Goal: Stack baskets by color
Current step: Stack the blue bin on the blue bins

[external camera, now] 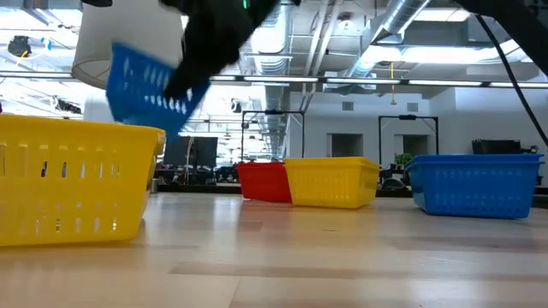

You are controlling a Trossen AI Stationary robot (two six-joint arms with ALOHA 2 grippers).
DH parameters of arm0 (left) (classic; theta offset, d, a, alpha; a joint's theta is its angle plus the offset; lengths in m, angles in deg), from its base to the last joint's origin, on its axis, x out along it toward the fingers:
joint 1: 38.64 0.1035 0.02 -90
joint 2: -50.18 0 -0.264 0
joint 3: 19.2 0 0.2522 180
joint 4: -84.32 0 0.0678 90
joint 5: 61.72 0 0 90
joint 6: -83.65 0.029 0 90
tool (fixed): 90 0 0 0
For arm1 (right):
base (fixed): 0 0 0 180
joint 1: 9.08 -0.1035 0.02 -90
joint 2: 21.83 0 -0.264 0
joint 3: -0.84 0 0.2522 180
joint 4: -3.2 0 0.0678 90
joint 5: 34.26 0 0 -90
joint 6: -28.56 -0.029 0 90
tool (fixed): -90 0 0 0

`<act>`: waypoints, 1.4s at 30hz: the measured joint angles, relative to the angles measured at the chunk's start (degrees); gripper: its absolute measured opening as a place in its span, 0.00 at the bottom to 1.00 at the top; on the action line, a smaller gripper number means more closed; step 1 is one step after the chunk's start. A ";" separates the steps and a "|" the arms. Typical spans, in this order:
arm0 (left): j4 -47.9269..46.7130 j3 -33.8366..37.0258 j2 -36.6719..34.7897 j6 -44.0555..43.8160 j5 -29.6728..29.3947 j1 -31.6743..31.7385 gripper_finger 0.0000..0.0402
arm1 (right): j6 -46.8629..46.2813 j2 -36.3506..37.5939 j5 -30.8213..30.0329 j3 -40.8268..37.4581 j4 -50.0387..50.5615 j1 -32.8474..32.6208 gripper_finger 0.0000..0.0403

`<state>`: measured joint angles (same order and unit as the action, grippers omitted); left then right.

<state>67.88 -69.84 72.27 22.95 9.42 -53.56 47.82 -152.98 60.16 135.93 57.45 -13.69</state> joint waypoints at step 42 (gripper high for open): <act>-4.71 0.00 0.80 -1.22 -5.89 0.02 0.58 | -98.24 43.98 -35.50 -31.68 49.36 -30.15 0.02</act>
<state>63.17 -69.84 73.06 21.72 3.53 -53.54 -50.42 -109.00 24.65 104.25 106.81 -43.85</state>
